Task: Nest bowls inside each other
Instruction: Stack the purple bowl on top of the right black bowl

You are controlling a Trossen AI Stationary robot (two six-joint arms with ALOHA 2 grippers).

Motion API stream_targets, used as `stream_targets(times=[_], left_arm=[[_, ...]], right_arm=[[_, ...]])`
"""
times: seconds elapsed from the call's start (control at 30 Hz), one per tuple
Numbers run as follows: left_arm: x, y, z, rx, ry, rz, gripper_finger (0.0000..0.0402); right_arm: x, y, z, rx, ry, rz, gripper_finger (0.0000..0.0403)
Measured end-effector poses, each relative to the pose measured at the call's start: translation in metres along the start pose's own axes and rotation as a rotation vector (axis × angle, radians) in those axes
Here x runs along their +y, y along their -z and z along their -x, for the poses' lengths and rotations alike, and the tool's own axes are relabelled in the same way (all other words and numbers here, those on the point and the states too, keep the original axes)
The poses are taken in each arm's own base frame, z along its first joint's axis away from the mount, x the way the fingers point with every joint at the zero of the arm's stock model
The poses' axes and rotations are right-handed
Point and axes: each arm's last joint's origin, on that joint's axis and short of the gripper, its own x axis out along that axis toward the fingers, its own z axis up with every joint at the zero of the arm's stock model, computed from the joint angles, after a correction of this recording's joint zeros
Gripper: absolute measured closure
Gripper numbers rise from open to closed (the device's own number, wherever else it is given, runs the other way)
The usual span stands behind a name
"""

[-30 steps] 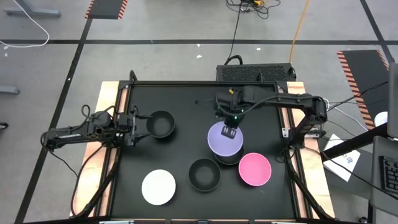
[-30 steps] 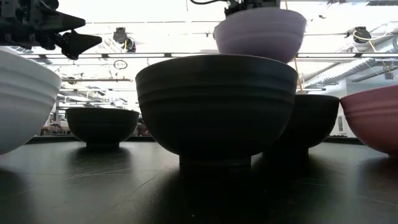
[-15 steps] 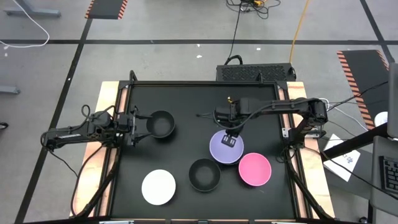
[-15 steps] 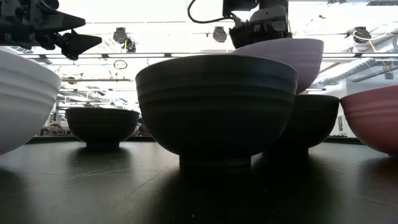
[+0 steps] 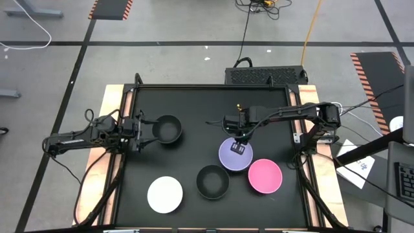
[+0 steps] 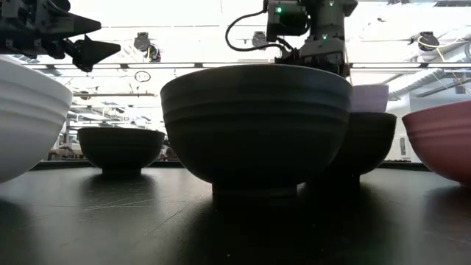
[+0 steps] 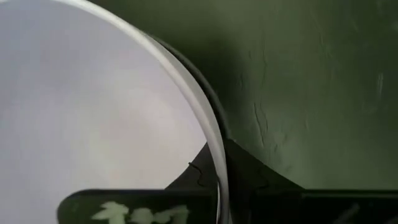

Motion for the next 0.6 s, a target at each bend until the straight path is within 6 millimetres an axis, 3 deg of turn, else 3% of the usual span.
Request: stream_targets(times=[0.2, 0.6], left_arm=[[0.000, 0.000, 0.000, 0.000, 0.000, 0.000, 0.0052], [0.000, 0.000, 0.000, 0.000, 0.000, -0.004, 0.0053]], right_arm=[[-0.018, -0.010, -0.012, -0.081, -0.028, -0.011, 0.0401], [-0.058, -0.032, -0.007, -0.230, -0.010, -0.017, 0.0401]])
